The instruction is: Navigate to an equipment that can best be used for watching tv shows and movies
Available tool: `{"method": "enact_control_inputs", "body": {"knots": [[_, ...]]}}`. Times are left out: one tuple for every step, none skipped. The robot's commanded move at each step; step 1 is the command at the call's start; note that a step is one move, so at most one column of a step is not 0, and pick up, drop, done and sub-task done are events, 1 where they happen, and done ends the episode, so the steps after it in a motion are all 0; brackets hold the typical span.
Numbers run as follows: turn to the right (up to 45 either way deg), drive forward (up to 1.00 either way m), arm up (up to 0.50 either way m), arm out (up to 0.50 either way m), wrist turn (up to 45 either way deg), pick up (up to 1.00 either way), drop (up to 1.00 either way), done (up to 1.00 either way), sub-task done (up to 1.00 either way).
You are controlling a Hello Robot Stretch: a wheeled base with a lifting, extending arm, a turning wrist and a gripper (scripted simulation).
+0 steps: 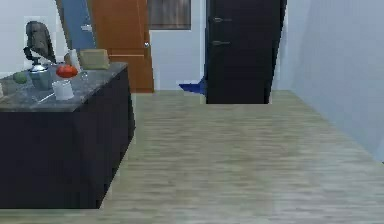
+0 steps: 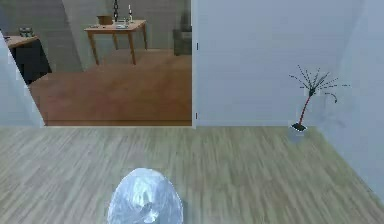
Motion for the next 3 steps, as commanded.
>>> {"method": "enact_control_inputs", "body": {"knots": [[-45.0, 0.00, 0.00, 0.00, 0.0, 0.00, 0.00, 0.00, 0.00], [-42.0, 0.00, 0.00, 0.00, 0.0, 0.00, 0.00, 0.00, 0.00], [0.0, 0.05, 0.00, 0.00, 0.0, 0.00, 0.00, 0.00, 0.00]]}}
